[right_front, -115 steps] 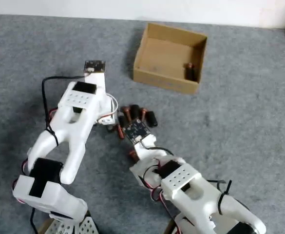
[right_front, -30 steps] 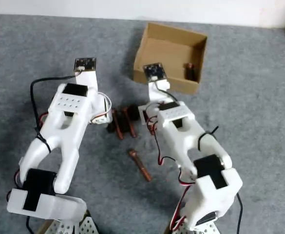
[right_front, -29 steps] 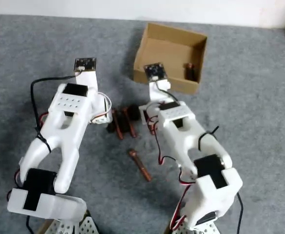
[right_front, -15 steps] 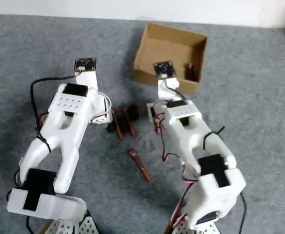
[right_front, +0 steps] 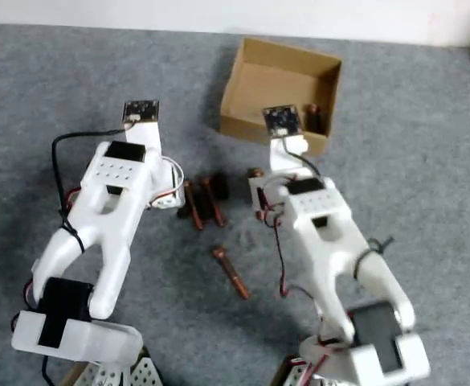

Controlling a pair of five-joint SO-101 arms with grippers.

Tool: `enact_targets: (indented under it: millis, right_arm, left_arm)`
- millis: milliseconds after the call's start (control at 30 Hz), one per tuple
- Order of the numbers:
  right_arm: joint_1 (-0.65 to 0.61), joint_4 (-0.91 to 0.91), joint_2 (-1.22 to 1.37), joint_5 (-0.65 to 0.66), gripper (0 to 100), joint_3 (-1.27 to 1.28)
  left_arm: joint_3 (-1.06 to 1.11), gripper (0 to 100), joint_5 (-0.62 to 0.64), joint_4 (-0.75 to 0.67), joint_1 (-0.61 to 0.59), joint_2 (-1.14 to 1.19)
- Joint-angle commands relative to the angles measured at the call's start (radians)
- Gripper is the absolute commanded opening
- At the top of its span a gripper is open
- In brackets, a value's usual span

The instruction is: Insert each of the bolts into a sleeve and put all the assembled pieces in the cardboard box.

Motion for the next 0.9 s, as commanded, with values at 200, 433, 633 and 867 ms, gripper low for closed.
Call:
enact_targets:
  millis: [200,433,633,867]
  right_arm:
    - [-0.004,0.005,-0.444,0.098,0.5,0.295]
    - [0.002,0.005,-0.728,0.169,0.5,0.616]
    - [0.008,0.005,-0.921,0.169,0.5,0.728]
    - [0.01,0.005,-0.954,0.169,0.5,0.753]
  left_arm:
    - [-0.002,19,0.006,-0.017,-0.005,-0.042]
    - [0.001,19,0.008,-0.017,0.021,-0.041]
    - [-0.053,19,0.035,-0.014,0.041,0.068]
    - [-0.188,19,0.038,0.129,0.251,0.22]
